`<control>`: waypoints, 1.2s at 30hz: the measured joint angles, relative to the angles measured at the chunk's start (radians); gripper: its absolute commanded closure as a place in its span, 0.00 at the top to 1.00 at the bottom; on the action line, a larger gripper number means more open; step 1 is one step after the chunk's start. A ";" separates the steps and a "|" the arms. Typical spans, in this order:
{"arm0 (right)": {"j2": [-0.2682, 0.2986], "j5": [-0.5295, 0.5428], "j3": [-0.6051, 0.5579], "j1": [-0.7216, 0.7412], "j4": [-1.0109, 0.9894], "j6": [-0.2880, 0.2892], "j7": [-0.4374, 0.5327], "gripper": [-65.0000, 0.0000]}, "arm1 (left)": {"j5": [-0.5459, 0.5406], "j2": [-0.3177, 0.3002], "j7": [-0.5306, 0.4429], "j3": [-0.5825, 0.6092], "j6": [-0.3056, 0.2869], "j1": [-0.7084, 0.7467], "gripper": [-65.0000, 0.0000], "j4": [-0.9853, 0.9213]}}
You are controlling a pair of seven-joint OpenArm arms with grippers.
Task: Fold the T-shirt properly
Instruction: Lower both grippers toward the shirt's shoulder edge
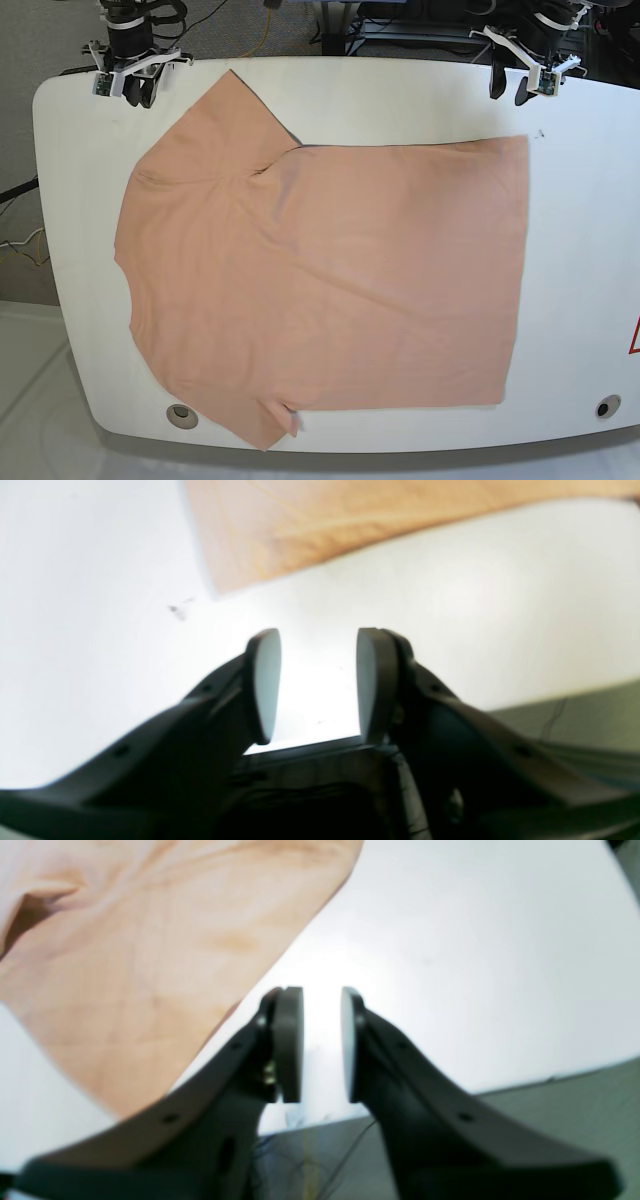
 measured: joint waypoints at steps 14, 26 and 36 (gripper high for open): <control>-0.004 0.093 0.070 0.105 -0.015 0.046 -0.090 0.31 | -0.048 0.055 0.022 -0.065 0.022 -0.046 0.38 0.010; -0.010 0.139 0.148 0.220 -0.149 0.101 -0.122 0.34 | -0.025 0.067 0.034 -0.052 0.014 -0.068 0.37 0.007; -0.004 0.201 0.151 0.274 -0.272 0.190 -0.192 0.33 | -0.040 0.051 0.051 -0.072 0.014 -0.098 0.37 0.005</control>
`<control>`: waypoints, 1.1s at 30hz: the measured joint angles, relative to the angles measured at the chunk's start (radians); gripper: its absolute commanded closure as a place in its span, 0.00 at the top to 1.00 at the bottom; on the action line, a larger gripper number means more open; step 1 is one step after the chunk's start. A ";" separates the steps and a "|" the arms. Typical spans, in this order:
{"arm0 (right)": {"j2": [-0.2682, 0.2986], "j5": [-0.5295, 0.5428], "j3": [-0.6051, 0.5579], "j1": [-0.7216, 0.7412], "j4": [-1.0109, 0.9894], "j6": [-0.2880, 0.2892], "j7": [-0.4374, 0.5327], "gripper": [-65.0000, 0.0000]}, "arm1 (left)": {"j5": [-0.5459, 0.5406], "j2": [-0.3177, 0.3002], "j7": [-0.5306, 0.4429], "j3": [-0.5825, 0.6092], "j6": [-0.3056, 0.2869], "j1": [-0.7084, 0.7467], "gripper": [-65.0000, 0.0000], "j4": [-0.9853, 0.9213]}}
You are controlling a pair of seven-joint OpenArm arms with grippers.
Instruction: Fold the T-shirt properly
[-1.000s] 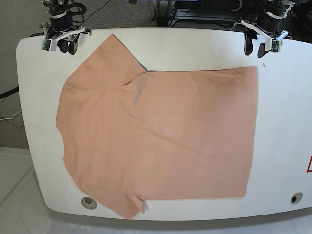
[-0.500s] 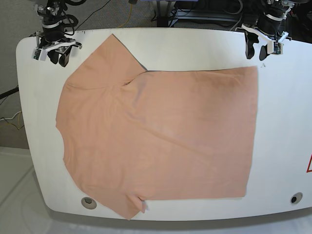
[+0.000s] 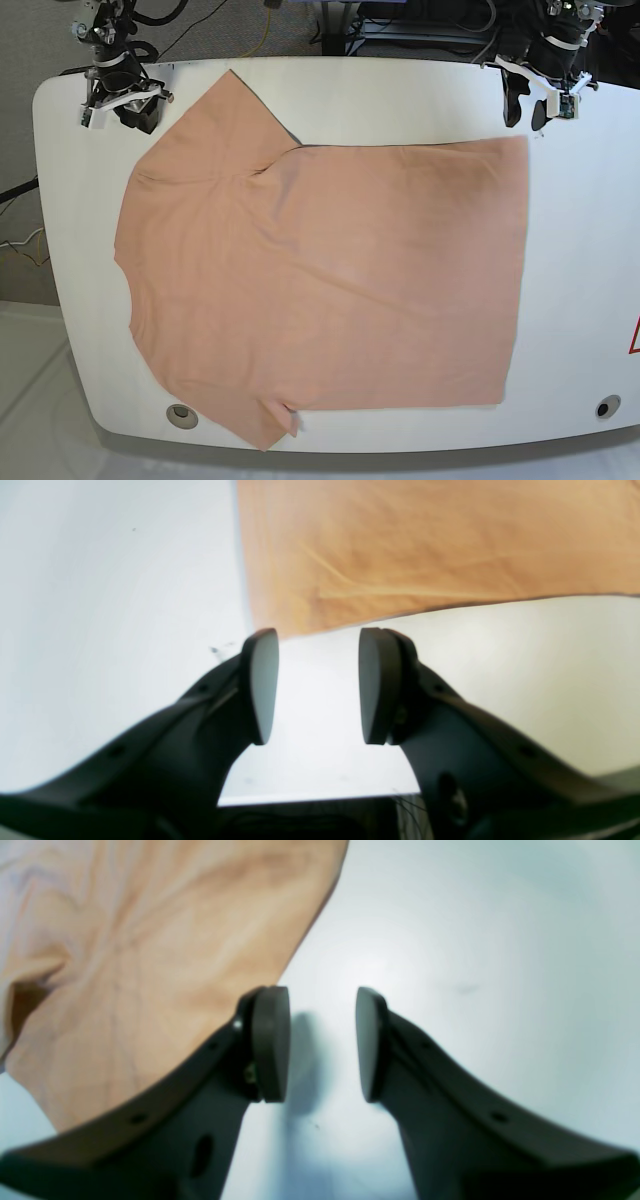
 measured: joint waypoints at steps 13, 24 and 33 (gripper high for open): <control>0.008 -0.017 -0.025 0.000 -0.031 0.016 0.058 0.30 | -0.272 -0.002 0.035 -0.128 0.005 -0.037 0.37 -0.019; 0.016 0.052 -0.005 0.030 -0.098 0.079 0.058 0.31 | -0.198 0.004 0.080 -0.122 -0.002 -0.090 0.38 -0.060; 0.016 0.090 -0.006 0.085 -0.158 0.180 -0.011 0.31 | -0.179 0.004 0.054 -0.118 -0.003 -0.100 0.38 -0.054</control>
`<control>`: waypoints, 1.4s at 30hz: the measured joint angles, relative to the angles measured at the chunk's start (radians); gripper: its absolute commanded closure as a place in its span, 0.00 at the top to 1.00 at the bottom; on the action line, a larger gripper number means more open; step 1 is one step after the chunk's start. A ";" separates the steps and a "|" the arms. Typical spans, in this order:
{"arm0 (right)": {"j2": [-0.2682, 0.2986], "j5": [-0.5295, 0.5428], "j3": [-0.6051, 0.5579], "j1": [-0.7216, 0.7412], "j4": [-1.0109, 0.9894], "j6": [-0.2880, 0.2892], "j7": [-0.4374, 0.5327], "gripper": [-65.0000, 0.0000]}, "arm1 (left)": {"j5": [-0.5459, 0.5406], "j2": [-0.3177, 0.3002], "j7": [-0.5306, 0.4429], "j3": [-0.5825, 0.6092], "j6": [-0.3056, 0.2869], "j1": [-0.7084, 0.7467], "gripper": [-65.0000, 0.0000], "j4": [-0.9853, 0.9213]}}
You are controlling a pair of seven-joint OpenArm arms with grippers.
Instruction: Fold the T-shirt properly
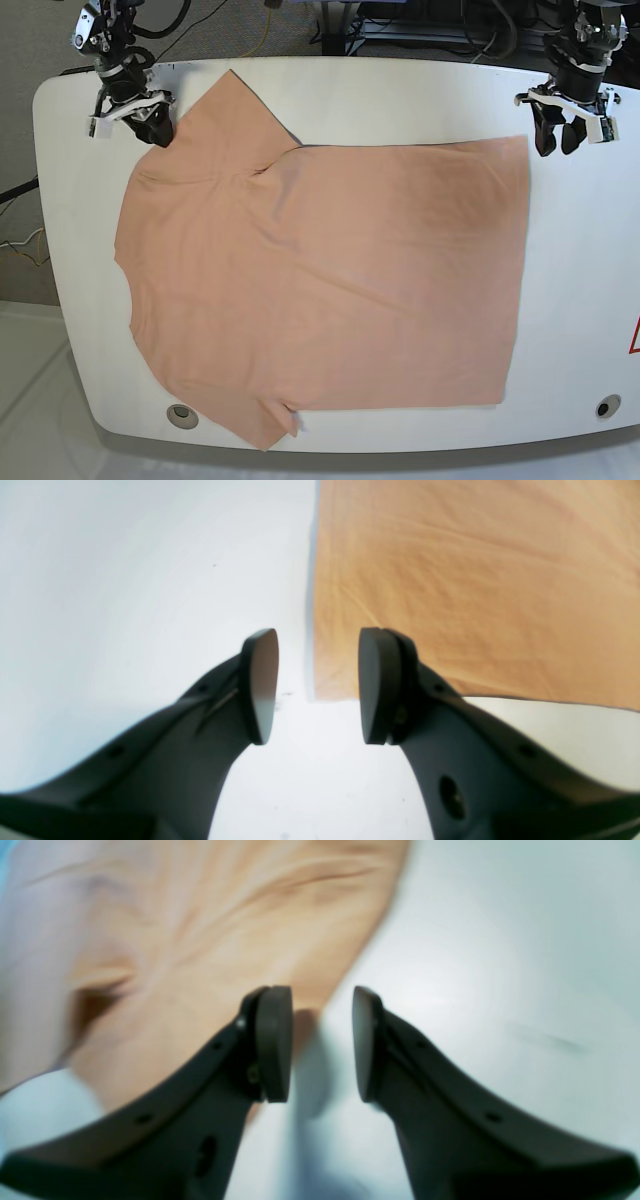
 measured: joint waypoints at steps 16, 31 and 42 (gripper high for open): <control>-0.008 -0.008 -0.008 0.005 0.035 -0.017 -0.059 0.32 | 0.050 0.039 0.097 0.021 0.006 -0.038 0.39 -0.037; -0.007 -0.009 -0.007 0.001 0.030 -0.015 -0.041 0.31 | -0.064 0.034 0.293 -0.021 -0.020 -0.084 0.40 -0.124; -0.008 -0.009 -0.008 0.000 0.025 -0.008 -0.034 0.31 | -0.142 0.036 0.361 -0.127 -0.019 -0.153 0.39 -0.248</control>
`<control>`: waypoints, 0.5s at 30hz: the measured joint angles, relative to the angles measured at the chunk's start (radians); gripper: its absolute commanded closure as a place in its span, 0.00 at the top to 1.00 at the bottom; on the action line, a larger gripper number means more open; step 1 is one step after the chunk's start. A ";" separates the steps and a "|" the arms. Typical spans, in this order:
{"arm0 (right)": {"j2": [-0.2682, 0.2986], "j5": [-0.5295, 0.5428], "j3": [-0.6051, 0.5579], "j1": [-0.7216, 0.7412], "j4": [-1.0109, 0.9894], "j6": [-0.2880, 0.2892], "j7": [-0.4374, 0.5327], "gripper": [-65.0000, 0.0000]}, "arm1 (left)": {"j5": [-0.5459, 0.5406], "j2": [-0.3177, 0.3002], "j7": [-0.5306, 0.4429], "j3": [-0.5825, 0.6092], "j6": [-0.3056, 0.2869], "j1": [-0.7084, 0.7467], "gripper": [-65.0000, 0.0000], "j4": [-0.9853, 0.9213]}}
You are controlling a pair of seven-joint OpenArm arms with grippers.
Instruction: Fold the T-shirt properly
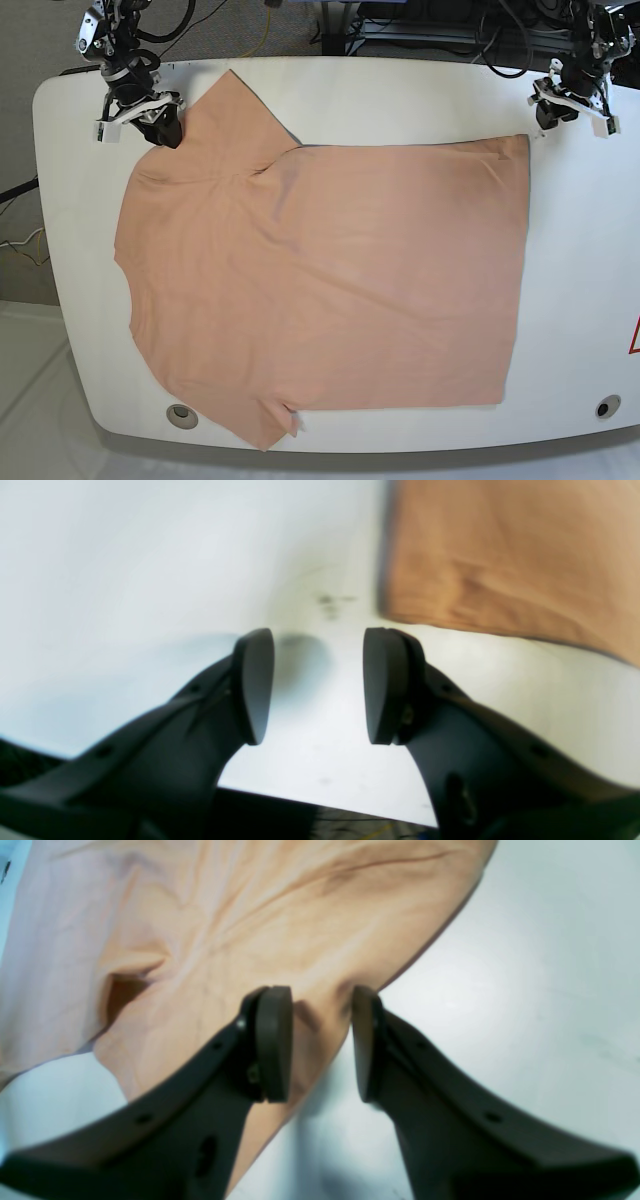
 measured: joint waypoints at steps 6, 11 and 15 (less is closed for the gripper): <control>0.000 0.000 -0.001 -0.002 0.001 0.006 0.002 0.31 | -0.174 -0.005 0.089 -0.123 0.008 -0.062 0.40 -0.105; -0.002 0.001 -0.003 -0.005 0.002 0.007 0.008 0.31 | -0.247 0.013 0.137 -0.186 -0.005 -0.077 0.40 -0.149; -0.002 0.000 -0.004 -0.005 0.006 0.010 0.006 0.31 | -0.298 0.033 0.156 -0.255 -0.030 -0.065 0.40 -0.172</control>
